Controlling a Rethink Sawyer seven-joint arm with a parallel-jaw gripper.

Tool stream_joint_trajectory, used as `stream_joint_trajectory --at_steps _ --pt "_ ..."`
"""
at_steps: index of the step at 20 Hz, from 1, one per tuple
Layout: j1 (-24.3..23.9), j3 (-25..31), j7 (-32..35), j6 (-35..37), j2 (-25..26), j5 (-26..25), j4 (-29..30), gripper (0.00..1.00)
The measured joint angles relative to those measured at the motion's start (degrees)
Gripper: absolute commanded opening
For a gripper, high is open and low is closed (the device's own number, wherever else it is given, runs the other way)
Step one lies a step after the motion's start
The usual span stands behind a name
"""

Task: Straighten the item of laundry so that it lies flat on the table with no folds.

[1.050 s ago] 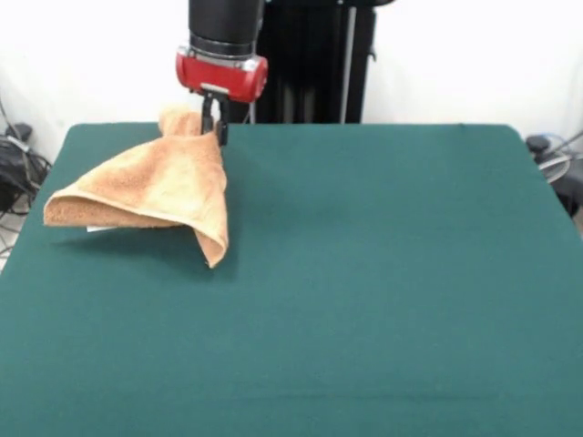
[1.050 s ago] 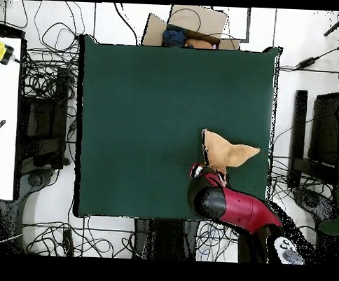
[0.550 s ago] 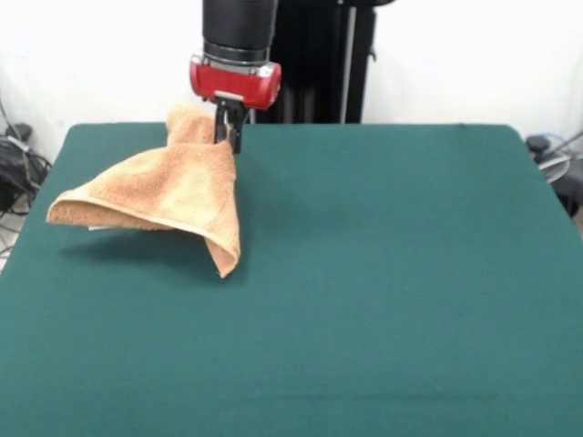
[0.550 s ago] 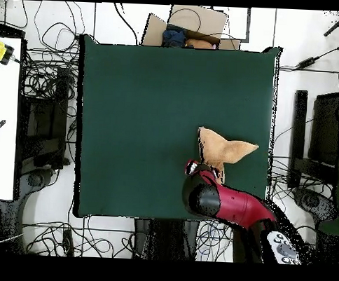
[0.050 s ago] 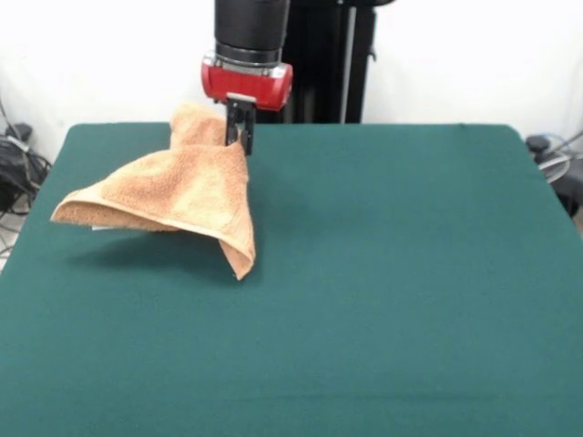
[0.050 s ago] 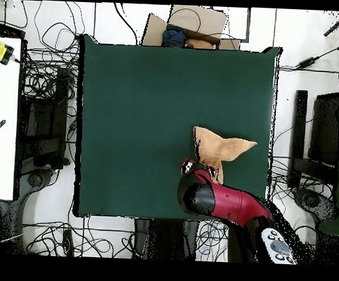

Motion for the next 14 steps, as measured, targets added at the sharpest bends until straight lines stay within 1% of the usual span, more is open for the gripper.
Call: stream_joint_trajectory --at_steps 14 --pt "0.0 0.1 0.0 0.0 -0.6 0.0 0.0 0.0"
